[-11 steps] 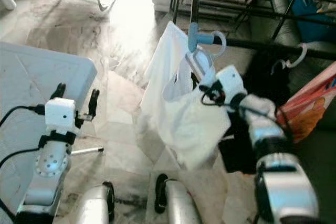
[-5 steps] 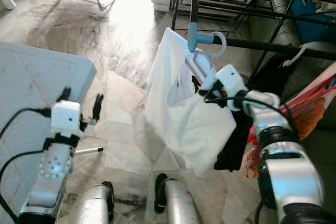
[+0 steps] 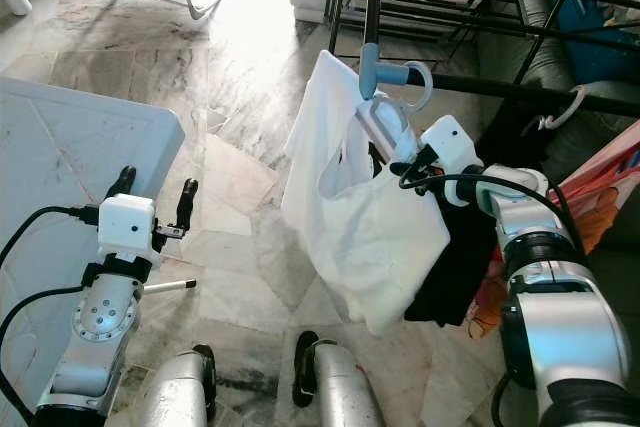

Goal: Hang hanger

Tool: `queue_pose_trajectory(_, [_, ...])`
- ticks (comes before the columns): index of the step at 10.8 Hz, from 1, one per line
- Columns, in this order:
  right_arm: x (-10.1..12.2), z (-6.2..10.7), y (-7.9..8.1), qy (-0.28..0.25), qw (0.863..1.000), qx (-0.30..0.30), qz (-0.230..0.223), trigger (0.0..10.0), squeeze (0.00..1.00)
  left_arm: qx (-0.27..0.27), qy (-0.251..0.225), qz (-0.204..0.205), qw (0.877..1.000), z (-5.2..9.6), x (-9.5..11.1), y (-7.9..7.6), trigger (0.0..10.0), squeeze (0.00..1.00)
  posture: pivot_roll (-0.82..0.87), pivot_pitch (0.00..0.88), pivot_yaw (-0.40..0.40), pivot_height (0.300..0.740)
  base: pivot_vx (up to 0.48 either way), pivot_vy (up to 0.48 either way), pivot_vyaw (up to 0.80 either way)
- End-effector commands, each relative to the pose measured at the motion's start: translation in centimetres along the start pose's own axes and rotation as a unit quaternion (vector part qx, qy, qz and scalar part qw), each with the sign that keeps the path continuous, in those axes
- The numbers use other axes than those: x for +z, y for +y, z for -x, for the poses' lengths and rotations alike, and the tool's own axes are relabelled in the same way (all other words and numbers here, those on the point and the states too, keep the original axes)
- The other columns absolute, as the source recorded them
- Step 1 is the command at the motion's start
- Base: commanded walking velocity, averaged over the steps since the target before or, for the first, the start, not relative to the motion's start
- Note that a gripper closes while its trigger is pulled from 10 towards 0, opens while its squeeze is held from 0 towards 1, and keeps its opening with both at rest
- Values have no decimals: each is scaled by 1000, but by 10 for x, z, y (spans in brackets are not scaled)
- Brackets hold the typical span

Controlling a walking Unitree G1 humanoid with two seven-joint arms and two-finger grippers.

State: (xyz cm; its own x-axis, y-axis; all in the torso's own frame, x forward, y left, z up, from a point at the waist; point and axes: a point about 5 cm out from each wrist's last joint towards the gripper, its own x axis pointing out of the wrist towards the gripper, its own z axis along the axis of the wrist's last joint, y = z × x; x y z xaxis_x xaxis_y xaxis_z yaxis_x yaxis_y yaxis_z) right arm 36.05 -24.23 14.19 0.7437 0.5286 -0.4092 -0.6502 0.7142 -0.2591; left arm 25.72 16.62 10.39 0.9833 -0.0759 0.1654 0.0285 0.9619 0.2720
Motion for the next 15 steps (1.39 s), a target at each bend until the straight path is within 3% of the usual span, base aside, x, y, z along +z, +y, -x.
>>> queue_pose_trajectory(1, [-9,4,1,10,1000,10,-12,0,0,-7,28,-2,1000,6,-11,-3,10000,0,61,201,-127,740,0,0,0])
queue_pose_trajectory(3, [-9,3,1,7,1000,2,-19,0,0,-8,27,-3,1000,5,-10,-3,10000,0,65,200,-126,740,0,0,0])
queue_pose_trajectory(6, [-10,3,1,-16,997,-9,-71,0,0,-9,27,-2,1000,5,-10,-3,10000,0,63,196,-122,740,0,0,0])
queue_pose_trajectory(8, [-6,0,-6,-65,983,-107,-132,0,0,-6,38,-11,999,5,-13,-3,10000,0,54,204,-115,740,0,0,0])
queue_pose_trajectory(9, [-7,-2,3,-139,962,-161,-173,0,0,-9,42,-11,999,7,-14,-5,10000,0,47,209,-110,740,0,0,0])
queue_pose_trajectory(11, [-7,4,36,-224,942,-180,-174,0,0,-11,45,-12,999,9,-15,-5,10000,0,47,212,-100,740,0,0,0])
queue_pose_trajectory(12, [-10,7,48,-235,937,-184,-179,0,0,-12,48,-14,999,10,-15,-3,10000,0,47,213,-100,740,0,0,0])
queue_pose_trajectory(13, [-22,13,71,-236,921,-211,-225,0,0,-23,51,-25,998,14,-16,-1,10000,0,61,214,-102,740,0,0,0])
queue_pose_trajectory(14, [-30,19,97,-230,922,-229,-210,0,0,-16,54,-27,998,17,-18,3,10000,0,71,211,-99,740,0,0,0])
queue_pose_trajectory(15, [-31,29,104,-240,898,-283,-238,0,0,-11,55,-29,998,19,-18,4,10000,0,74,209,-93,740,0,0,0])
